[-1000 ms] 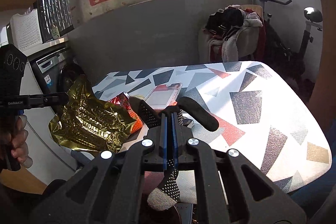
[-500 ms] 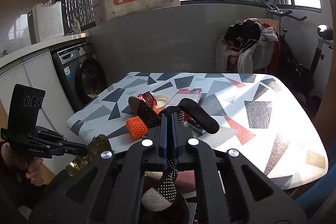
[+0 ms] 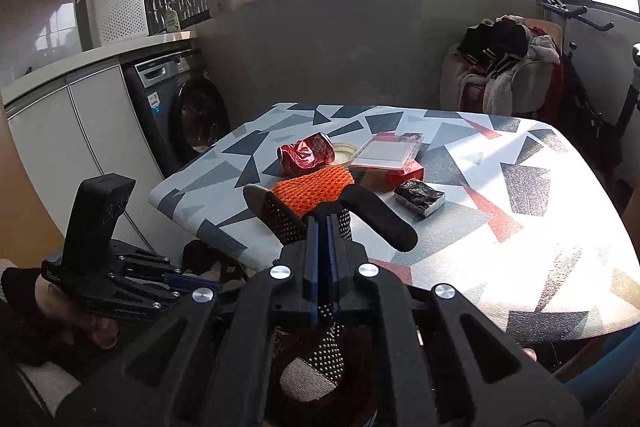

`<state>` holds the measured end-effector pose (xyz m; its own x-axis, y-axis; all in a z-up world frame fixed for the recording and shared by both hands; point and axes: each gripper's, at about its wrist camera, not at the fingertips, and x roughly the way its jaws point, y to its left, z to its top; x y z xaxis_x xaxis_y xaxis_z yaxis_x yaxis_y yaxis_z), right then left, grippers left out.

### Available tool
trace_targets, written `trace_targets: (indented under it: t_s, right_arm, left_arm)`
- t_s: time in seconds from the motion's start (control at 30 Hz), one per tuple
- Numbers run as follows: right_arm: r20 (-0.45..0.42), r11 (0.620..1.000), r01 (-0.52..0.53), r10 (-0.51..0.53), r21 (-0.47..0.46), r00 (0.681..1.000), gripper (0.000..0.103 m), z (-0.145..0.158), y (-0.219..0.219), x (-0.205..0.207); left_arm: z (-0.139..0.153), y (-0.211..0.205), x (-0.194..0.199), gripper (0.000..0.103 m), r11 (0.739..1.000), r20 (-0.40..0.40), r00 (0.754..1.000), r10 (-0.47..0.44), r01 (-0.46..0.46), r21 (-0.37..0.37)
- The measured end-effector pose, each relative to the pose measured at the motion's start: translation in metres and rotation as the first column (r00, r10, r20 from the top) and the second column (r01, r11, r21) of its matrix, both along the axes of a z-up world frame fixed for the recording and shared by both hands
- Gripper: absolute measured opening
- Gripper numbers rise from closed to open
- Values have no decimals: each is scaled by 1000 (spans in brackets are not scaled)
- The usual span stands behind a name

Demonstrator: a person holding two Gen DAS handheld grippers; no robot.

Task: Collect trash
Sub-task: 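Lift the gloves and foil wrapper and carry both down over the brown bin, then open both grippers over the bin to drop the gloves and foil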

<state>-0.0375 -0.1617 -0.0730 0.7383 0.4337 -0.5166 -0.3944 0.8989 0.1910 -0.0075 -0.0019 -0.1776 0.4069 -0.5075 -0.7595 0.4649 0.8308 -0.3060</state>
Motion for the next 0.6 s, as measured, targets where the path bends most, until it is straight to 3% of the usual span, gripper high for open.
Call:
trace_targets:
  t_s: [0.03, 0.27, 0.43, 0.6]
  right_arm:
    - [-9, 1000, -5, 5, 3, 1000, 8, -3, 1, 0]
    - [-110, 998, -50, 52, 25, 993, 8, -37, 17, -2]
    - [-186, 994, -107, 104, -5, 977, 8, -69, 40, -5]
    - [-267, 981, -167, 136, -97, 954, 8, -105, 61, -4]
  left_arm:
    - [2, 2, -2, 54, 1000, 24, 1000, 16, -16, -6]
    - [14, 28, -12, 83, 990, 148, 979, 143, -140, -24]
    - [13, 37, -26, 92, 977, 233, 950, 208, -212, -8]
    - [5, 43, -31, 94, 964, 239, 936, 260, -265, -9]
